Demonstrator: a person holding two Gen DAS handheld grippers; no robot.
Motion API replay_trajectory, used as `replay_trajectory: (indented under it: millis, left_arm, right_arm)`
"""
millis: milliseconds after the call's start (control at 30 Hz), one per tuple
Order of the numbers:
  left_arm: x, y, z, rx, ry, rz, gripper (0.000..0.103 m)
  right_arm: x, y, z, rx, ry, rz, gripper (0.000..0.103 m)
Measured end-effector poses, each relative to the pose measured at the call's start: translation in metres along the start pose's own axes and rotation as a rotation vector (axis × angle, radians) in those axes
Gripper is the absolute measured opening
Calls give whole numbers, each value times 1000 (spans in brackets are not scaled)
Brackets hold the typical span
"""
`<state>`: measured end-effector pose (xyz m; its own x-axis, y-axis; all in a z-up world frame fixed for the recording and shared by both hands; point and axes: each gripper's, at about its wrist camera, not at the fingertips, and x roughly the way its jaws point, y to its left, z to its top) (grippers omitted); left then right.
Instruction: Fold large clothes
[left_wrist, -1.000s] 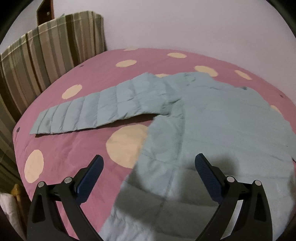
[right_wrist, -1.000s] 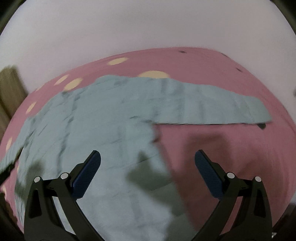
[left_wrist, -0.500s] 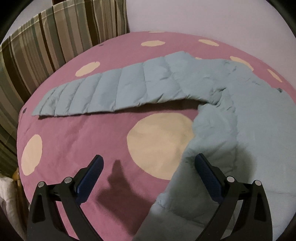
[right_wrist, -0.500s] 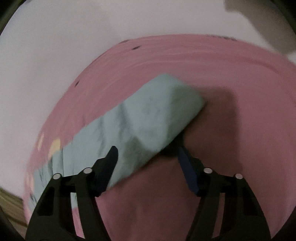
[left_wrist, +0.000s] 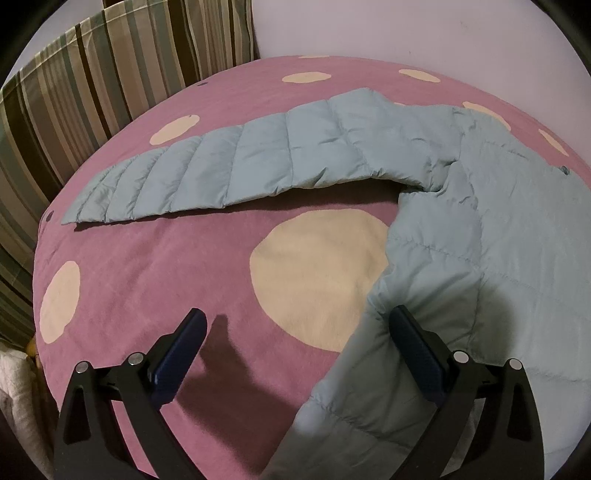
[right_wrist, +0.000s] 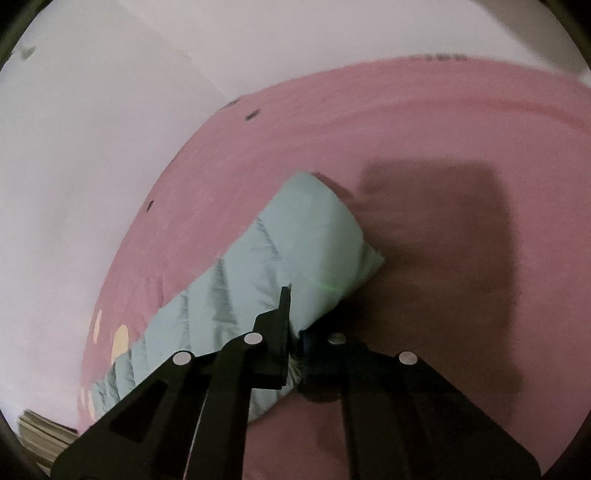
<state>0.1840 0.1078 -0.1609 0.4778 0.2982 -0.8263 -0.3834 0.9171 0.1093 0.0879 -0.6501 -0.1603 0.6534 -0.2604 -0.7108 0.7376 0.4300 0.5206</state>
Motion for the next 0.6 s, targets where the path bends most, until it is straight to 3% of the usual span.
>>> replay_trajectory:
  millis: [133,300,500,600]
  left_arm:
    - [1,0,-2,-1,-4,-4,99]
    - [2,3,-3,-16,-2,-22,99]
    - [2,2,-4,-17,-9,-21,99]
    - [3,1,-4,-17,-10,-19,99]
  right_arm:
    - [-21,46,-12,-143,-46,19,4]
    - [-40,129,-49,-330,-58,106,4]
    - [-43,236,-112,-542,4,243,4]
    - [-48,278,-162,-624,54,300,4]
